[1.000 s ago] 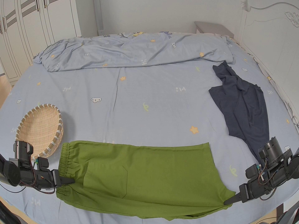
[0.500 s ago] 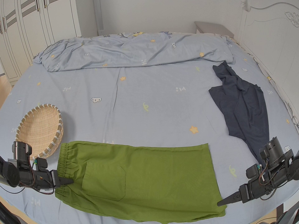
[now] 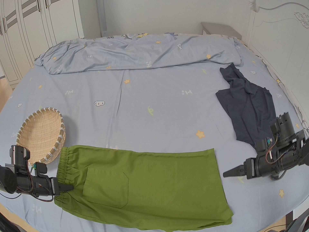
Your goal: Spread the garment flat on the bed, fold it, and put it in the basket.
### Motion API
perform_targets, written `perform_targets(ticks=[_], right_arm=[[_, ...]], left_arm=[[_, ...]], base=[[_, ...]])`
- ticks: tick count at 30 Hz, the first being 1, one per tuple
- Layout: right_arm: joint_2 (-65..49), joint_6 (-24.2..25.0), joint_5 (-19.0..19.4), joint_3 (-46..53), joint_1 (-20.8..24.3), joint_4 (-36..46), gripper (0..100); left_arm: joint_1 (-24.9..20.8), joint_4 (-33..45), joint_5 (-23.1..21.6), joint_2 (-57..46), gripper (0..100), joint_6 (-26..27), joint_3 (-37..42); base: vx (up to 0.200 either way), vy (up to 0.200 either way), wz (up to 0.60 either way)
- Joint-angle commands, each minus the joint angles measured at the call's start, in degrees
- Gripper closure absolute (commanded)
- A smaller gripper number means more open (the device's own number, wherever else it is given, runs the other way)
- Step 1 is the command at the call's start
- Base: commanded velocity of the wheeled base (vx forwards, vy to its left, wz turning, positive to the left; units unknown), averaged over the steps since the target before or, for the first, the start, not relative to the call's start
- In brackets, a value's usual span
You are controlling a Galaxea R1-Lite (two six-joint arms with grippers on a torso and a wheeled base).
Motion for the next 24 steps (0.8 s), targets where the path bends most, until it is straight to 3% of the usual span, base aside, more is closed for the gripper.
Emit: perform_targets(ticks=[1,7,14,16,17,20,22,24], right_arm=[[1.8,-0.1,-5.3,-9.0,1.6,1.6,0],[1.7,-0.2,-5.2,-8.6,0.0,1.7,0],[1.6,-0.1,-5.2,-8.6,0.0,1.8,0],[1.5,-0.1,-5.2,-8.6,0.0,1.8,0],[1.5,-0.1,-5.2,-8.6,0.0,1.8,0],[1.3,-0.1,-5.2,-8.6,-0.1,2.0,0],[1.2,-0.1,-5.3,-8.7,-0.1,2.3,0],[1.2,-0.1,-5.3,-8.8,-0.1,2.4,0]], left_arm=[[2.3,9.4,0.5,-10.5,100,2.0,-6.4],[5.1,26.2,0.7,-15.3,100,3.3,-16.5],[0.9,29.2,2.5,-15.5,100,3.4,-18.1],[-1.4,31.1,5.8,-15.7,100,3.2,-19.7],[-4.0,33.6,9.5,-15.8,100,2.3,-22.1],[-12.6,39.2,17.7,-17.2,100,-5.2,-28.7],[-17.2,42.1,18.4,-18.6,100,-10.5,-32.9],[-20.9,46.6,18.4,-19.5,100,-11.6,-36.4]], base=[[0.0,0.0,0.0],[0.0,0.0,0.0],[0.0,0.0,0.0],[0.0,0.0,0.0],[0.0,0.0,0.0],[0.0,0.0,0.0],[0.0,0.0,0.0],[0.0,0.0,0.0]])
